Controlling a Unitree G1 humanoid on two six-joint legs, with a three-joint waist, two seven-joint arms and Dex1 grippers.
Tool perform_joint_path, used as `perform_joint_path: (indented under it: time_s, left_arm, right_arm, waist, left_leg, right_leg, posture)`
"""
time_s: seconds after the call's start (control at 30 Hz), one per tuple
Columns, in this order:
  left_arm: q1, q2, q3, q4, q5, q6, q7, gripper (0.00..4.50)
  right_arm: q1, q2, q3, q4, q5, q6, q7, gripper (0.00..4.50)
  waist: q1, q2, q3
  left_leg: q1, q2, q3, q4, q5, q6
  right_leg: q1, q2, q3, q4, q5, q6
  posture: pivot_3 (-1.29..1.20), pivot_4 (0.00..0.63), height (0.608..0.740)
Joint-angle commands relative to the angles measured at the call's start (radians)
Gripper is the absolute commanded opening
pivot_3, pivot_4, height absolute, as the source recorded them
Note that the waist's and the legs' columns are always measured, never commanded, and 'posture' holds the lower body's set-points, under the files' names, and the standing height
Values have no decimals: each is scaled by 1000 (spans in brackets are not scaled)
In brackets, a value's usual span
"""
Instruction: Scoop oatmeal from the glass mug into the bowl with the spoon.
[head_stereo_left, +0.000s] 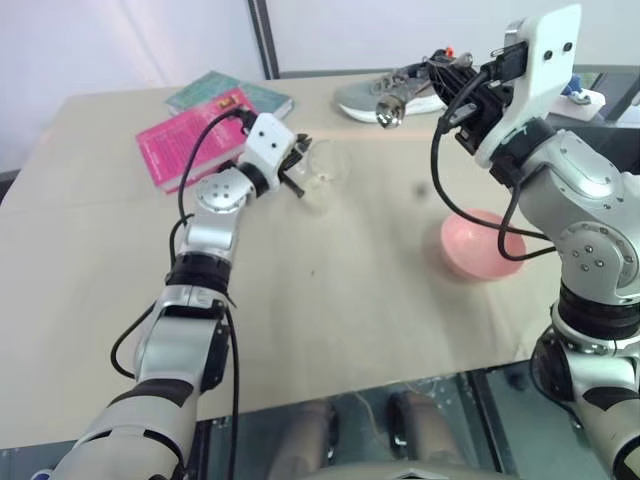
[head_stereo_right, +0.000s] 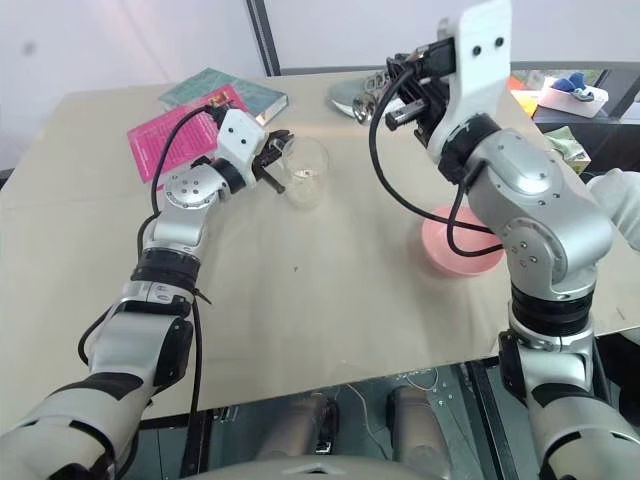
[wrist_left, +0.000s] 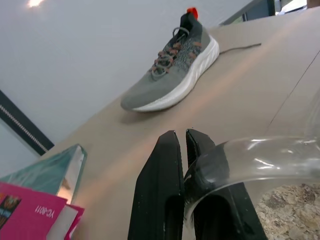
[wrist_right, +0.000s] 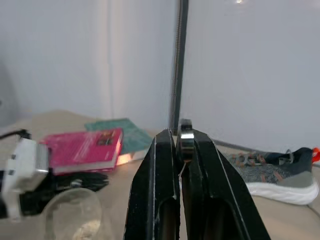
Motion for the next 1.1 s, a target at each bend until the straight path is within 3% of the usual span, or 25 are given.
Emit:
perform_joint_path:
  time_s: [0.03, 0.27, 0.57, 1.1]
  left_arm:
    - [-55, -5, -3, -2, 12, 6, 35, 41]
    - [-74, -27, -3, -4, 20, 19, 58, 41]
    - [-75, -56, -12, -37, 21, -24, 67, 41]
    - [-81, -107, -46, -35, 42, -97, 82, 41]
  right_arm:
    - [-31, 32, -22, -61, 53, 26, -2, 0]
    - [-10, 58, 26, -76, 54, 55, 9, 0]
    - [17, 1, 210, -4, -153, -18, 64, 0]
    - [22, 78, 261, 140, -297, -16, 129, 0]
  waist:
    - [0, 0, 0]
    - [0, 0, 0]
    - [-2, 0, 0]
    - [-3, 0, 0]
  left_leg:
    - [0, 0, 0, 0, 0, 0]
    - [0, -1, 0, 0, 0, 0]
    - [0, -1, 0, 0, 0, 0]
    - [0, -1, 0, 1, 0, 0]
  right_leg:
    - [0, 0, 0, 0, 0, 0]
    - [0, 0, 0, 0, 0, 0]
    - [0, 1, 0, 0, 0, 0]
    - [0, 0, 0, 0, 0, 0]
  posture:
    - [0, 150, 740]
    - [0, 150, 740]
    - [0, 150, 740]
    - [0, 150, 740]
